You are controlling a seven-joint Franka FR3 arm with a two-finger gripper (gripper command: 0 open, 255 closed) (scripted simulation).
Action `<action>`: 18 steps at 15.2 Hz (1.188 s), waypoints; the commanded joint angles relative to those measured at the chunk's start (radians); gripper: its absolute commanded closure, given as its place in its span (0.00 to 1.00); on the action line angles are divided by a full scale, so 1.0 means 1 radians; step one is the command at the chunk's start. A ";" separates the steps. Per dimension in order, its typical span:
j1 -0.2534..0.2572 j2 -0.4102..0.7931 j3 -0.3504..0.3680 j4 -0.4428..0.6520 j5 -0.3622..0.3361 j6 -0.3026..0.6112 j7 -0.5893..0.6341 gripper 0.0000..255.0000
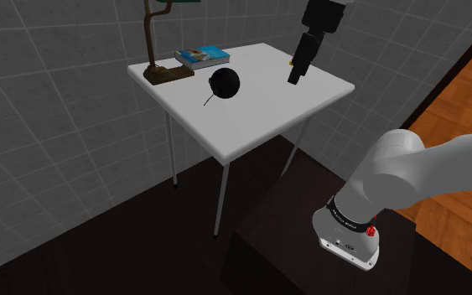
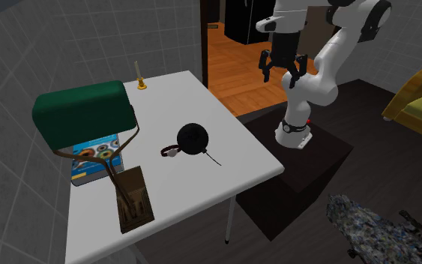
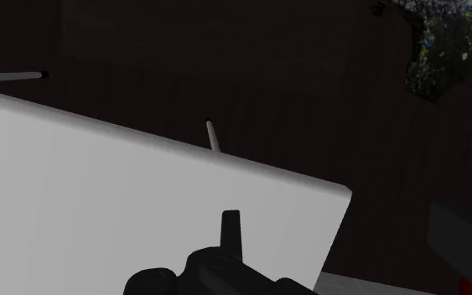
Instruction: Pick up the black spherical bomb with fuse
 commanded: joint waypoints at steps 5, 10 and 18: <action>-0.057 0.057 0.118 -0.040 0.038 0.158 0.230 0.00; -0.145 0.180 0.263 -0.037 0.044 0.343 0.522 0.00; -0.343 0.447 0.483 0.070 -0.089 0.557 1.034 0.00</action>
